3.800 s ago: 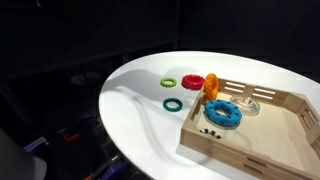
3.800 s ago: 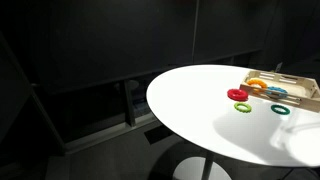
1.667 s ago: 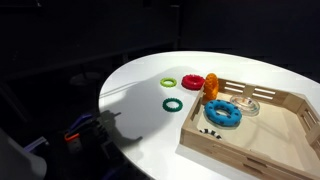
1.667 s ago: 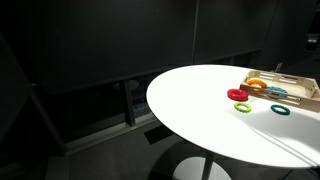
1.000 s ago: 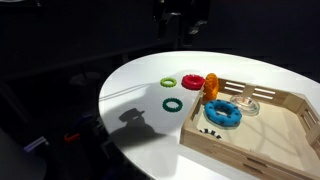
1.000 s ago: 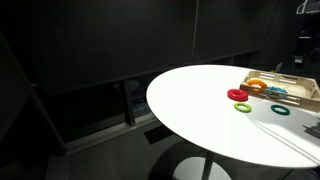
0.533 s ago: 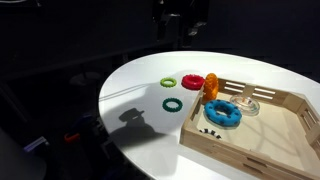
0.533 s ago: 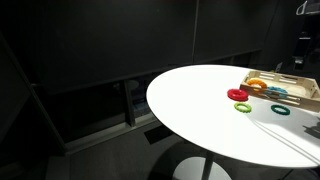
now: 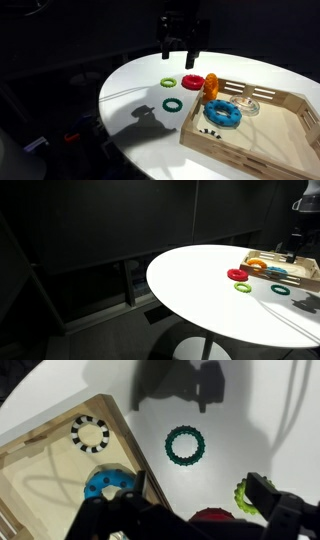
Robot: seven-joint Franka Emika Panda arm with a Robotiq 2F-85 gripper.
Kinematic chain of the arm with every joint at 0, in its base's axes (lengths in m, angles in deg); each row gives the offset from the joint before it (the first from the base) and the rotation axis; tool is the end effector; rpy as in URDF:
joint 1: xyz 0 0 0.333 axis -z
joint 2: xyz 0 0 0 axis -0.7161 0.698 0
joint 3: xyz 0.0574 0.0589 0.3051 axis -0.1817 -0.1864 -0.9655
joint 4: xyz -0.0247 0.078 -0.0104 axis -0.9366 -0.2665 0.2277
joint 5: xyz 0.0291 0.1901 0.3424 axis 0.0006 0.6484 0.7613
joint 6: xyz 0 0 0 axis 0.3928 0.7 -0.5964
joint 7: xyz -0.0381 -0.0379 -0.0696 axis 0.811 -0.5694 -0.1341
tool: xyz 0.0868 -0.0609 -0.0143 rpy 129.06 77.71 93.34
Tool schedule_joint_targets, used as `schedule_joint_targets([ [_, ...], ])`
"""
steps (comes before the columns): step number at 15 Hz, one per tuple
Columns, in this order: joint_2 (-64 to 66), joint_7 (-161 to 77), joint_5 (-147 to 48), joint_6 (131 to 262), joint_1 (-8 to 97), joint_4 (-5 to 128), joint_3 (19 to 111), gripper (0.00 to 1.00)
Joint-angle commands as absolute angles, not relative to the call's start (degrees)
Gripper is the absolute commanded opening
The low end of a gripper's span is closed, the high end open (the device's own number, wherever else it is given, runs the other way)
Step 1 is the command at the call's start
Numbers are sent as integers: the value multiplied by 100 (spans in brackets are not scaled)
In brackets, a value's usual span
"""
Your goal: Pick up the green ring and put it in the tray
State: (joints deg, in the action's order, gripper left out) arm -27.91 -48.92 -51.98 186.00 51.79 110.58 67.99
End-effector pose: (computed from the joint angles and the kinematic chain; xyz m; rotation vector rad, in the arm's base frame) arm 0.4276 -0.1026 0.3680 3.0921 -0.1925 -0.1404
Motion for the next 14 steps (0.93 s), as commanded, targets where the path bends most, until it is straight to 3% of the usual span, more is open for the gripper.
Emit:
schedule_joint_targets([
  [1, -2623, -5054, -5102, 19137, 5225, 11339, 6871, 100],
  [14, -1538, -5053, -5070, 20316, 5366, 11601, 6949, 100],
])
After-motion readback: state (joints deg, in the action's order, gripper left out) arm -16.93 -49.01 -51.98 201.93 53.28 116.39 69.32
